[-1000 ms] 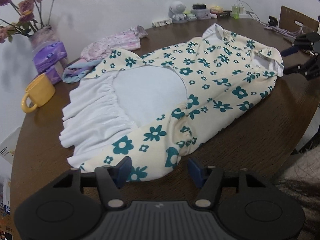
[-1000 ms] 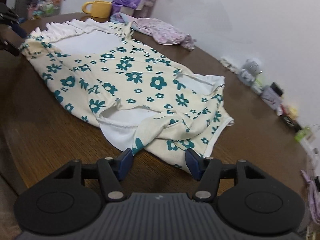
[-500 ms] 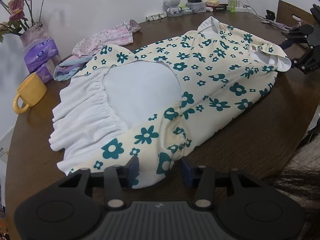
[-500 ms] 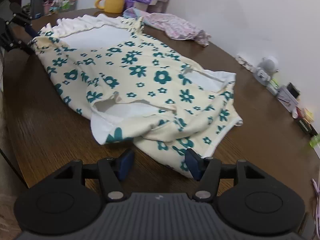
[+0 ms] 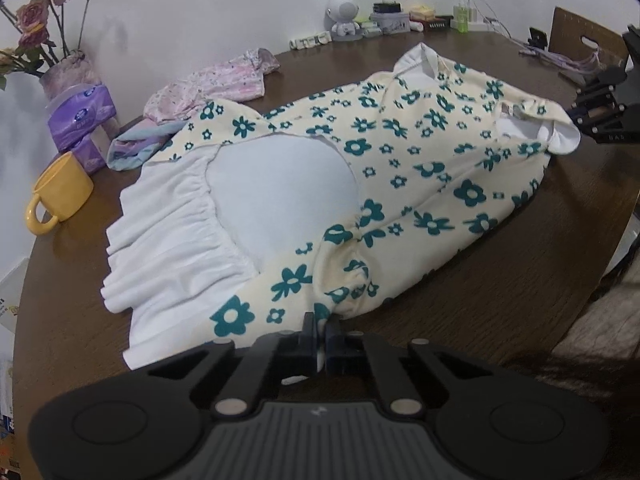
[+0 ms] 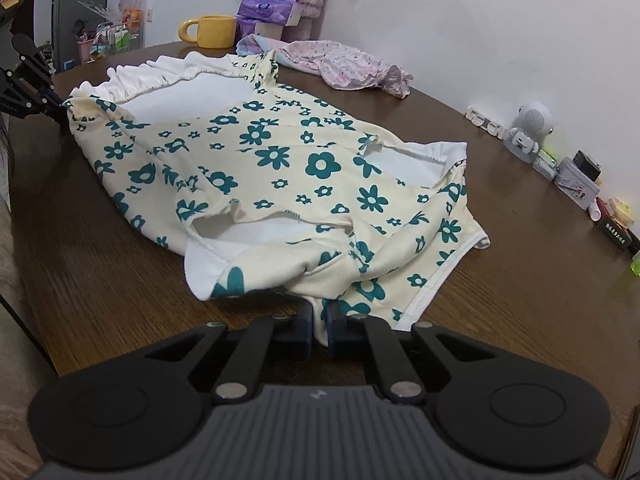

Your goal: Fold clothes

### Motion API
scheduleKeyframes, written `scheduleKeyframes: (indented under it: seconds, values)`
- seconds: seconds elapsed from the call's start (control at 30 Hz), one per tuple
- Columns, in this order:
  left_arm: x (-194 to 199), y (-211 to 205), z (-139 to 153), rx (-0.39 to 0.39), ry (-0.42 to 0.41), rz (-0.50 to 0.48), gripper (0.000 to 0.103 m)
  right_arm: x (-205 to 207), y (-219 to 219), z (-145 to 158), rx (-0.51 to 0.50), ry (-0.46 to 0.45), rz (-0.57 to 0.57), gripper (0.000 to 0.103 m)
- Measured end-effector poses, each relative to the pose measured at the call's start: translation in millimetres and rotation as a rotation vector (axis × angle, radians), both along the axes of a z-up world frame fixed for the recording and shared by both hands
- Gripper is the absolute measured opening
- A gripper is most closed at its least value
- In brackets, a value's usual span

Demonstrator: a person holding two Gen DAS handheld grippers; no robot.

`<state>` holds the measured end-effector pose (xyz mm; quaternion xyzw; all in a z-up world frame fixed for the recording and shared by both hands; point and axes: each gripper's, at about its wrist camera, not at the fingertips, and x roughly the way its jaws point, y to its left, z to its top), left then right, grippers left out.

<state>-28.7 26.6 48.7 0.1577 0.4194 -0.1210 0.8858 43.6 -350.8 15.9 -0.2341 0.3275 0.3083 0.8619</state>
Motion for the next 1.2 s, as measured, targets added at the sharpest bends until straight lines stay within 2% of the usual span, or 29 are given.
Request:
scheduleKeyframes:
  seconds: [0.1, 0.23, 0.43, 0.57, 0.7, 1.0, 1.07, 1.13, 1.2]
  values:
    - [2, 2, 9, -0.002, -0.023, 0.007, 0.002, -2, -2, 4, 0.002, -0.006, -0.005, 0.004]
    - [14, 3, 25, 0.034, -0.077, 0.0, 0.002, 0, -5, 13, 0.012, -0.02, -0.005, 0.004]
    - [64, 6, 41, 0.093, -0.133, -0.029, 0.002, 22, 1, 28, -0.008, -0.047, -0.012, 0.004]
    - [106, 10, 32, 0.107, -0.094, -0.037, 0.002, 50, 4, 32, -0.008, -0.028, -0.041, 0.004]
    - [137, 16, 14, 0.087, -0.041, -0.024, 0.003, 73, 5, 29, 0.004, 0.003, -0.085, 0.004]
    - [156, 28, -1, 0.019, -0.003, 0.01, 0.011, 92, -3, 24, 0.053, 0.067, -0.17, 0.005]
    - [155, 31, -2, 0.005, -0.006, 0.021, 0.013, 96, -5, 23, 0.064, 0.081, -0.189, 0.009]
    - [153, 35, 2, -0.015, -0.017, 0.047, 0.025, 100, -6, 22, 0.074, 0.095, -0.208, 0.019]
    - [148, 40, 10, -0.04, -0.053, 0.081, 0.028, 103, -10, 23, 0.092, 0.104, -0.229, 0.025]
